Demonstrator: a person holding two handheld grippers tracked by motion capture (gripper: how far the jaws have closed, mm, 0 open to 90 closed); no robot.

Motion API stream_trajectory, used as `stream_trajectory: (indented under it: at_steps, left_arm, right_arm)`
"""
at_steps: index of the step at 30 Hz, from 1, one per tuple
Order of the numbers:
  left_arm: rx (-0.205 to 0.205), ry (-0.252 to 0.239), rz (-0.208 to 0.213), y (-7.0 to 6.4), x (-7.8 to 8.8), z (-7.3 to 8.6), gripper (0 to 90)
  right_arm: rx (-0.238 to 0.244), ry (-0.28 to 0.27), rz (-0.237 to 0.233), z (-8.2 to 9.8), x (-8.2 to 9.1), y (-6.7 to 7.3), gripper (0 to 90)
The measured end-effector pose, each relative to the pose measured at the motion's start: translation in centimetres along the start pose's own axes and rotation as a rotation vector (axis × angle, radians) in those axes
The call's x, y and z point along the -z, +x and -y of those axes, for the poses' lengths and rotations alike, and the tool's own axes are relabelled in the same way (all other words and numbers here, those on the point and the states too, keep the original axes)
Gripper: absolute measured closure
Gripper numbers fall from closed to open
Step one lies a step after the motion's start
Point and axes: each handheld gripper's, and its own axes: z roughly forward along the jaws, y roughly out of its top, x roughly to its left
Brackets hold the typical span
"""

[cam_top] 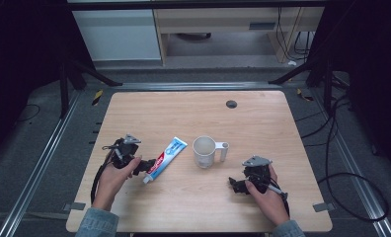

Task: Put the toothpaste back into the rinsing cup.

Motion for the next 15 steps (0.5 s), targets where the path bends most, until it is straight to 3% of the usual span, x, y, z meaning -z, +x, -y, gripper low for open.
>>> stream_trajectory:
  at_steps: [5,15]
  left_arm:
    - [0.001,0.019,-0.002,-0.5,0.0,-0.8,9.0]
    - [-0.092,0.087,-0.048,-2.1,-0.1,-3.2,10.6]
  right_arm:
    - [0.0,0.0,0.0,0.0,0.0,0.0,0.4]
    - [0.009,0.001,-0.006,0.0,0.0,-0.1,0.4]
